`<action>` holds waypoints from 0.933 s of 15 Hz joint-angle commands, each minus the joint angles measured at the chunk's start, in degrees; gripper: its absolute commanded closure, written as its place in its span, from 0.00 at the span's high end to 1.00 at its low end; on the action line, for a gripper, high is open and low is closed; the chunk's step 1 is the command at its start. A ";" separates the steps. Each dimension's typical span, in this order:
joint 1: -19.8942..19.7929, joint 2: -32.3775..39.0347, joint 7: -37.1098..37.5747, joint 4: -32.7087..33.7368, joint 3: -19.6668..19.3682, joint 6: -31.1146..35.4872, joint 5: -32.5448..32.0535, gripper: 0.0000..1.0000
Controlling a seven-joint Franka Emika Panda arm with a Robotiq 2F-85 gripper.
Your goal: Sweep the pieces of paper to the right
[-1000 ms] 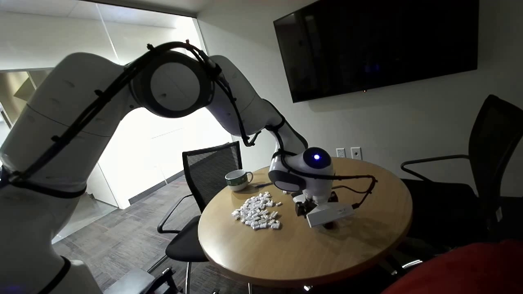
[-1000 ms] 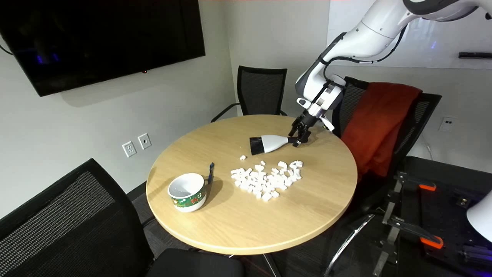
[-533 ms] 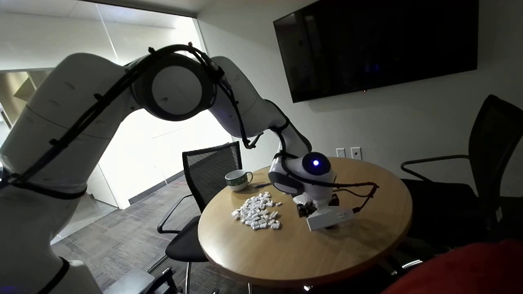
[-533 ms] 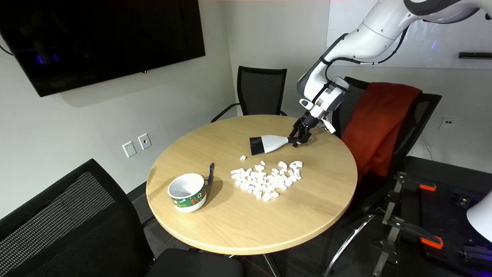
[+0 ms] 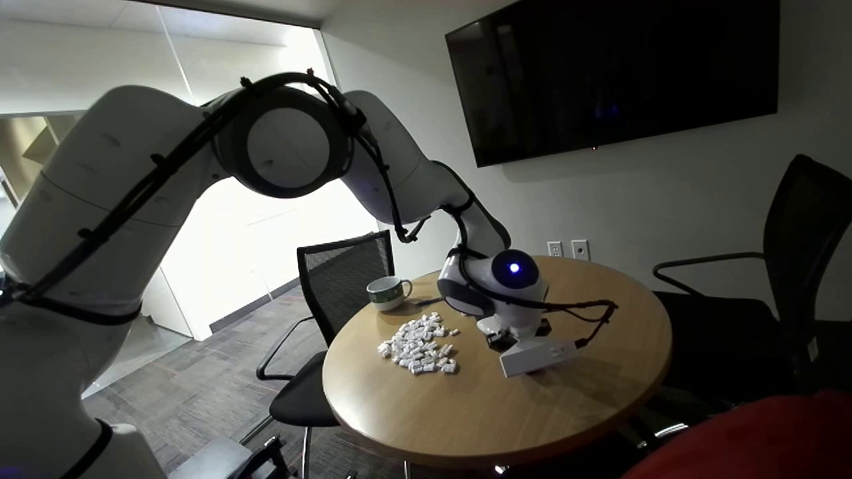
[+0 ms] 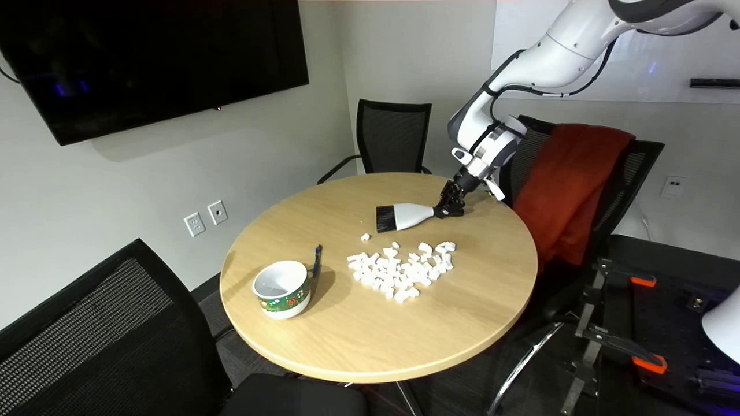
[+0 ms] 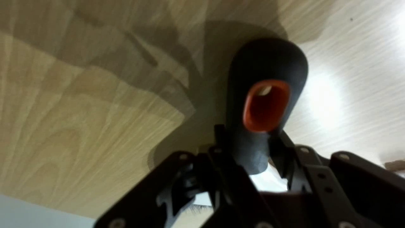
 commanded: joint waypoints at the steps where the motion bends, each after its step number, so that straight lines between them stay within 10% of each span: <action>1: -0.08 0.11 -1.34 0.02 0.70 1.26 0.88 0.12; 14: 1.28 -13.47 -7.92 -10.74 0.76 0.33 -3.67 0.12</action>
